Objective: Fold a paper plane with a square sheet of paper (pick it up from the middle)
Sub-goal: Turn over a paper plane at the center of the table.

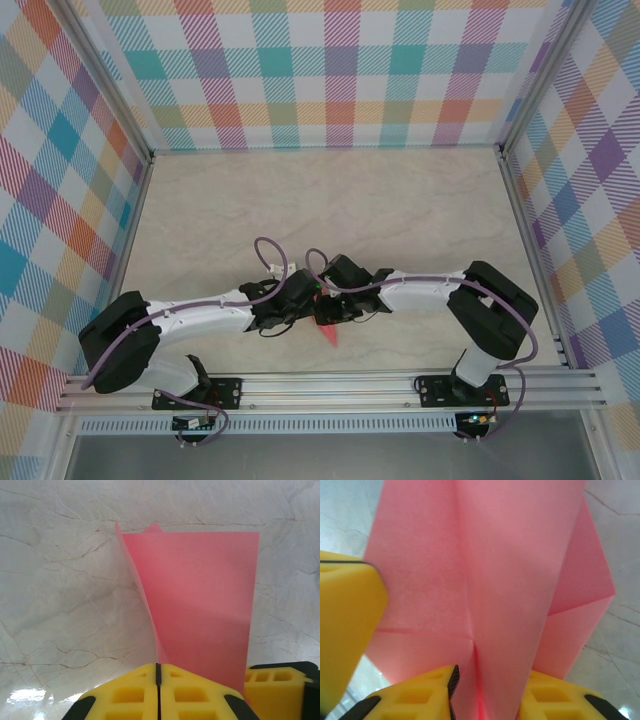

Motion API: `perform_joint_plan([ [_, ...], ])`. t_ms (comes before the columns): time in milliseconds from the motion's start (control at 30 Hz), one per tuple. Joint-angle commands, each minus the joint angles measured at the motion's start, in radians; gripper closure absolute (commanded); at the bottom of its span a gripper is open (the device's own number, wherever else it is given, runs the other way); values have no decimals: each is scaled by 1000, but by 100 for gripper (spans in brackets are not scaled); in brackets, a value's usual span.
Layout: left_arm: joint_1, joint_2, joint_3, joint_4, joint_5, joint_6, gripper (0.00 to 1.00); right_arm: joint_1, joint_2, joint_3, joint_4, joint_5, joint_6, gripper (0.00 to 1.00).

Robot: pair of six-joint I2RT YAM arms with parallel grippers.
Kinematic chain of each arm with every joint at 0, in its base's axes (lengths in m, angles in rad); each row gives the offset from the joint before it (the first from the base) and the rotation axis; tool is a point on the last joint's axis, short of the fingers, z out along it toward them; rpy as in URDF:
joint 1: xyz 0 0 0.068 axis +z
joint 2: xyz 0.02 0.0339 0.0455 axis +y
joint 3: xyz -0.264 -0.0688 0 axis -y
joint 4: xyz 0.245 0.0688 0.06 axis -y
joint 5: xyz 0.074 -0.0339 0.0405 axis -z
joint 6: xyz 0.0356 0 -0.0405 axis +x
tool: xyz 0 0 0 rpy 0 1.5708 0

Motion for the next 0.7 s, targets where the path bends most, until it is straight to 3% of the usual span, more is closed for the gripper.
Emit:
perform_joint_plan([
  [0,-4,-27,-8,-34,-34,14,93,18,26,46,-74,65,-28,71],
  [500,-5,-64,-29,-12,-22,24,84,52,3,115,-218,215,-19,92],
  [667,-4,-137,-49,-17,-38,31,76,54,-34,157,-384,399,39,92],
])
